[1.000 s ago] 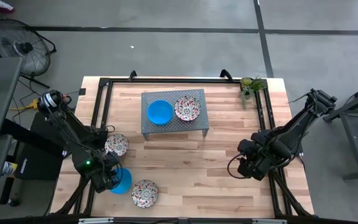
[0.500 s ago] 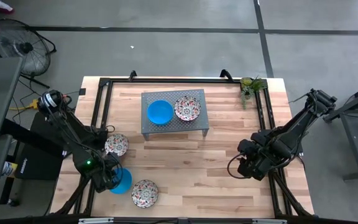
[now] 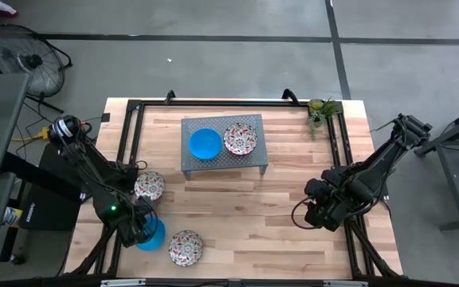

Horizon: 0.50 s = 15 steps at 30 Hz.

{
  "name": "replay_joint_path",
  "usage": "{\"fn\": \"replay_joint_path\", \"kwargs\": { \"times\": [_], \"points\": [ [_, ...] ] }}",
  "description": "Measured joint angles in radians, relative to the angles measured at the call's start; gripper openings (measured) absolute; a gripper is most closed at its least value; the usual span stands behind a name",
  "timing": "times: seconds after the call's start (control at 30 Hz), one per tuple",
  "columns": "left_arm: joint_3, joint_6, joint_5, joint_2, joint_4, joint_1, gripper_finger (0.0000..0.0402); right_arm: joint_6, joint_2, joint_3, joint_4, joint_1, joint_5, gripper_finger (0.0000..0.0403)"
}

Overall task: Pick & Place Mini bowls
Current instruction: Stack the blue bowl on top of the blue bowls on the shelf

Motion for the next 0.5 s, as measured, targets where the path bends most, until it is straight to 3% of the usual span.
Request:
{"fn": "replay_joint_path", "kwargs": {
  "times": [0.27,0.5],
  "points": [
    [0.002,-0.014,0.012,-0.004,0.061,0.0,0.0002,0.0,0.0,0.0,0.0,0.0,0.01,0.0188],
    [0.074,-0.016,0.007,-0.035,-0.049,0.001,0.0001,0.0,0.0,0.0,0.0,0.0,0.009,0.0188]
  ]
}}
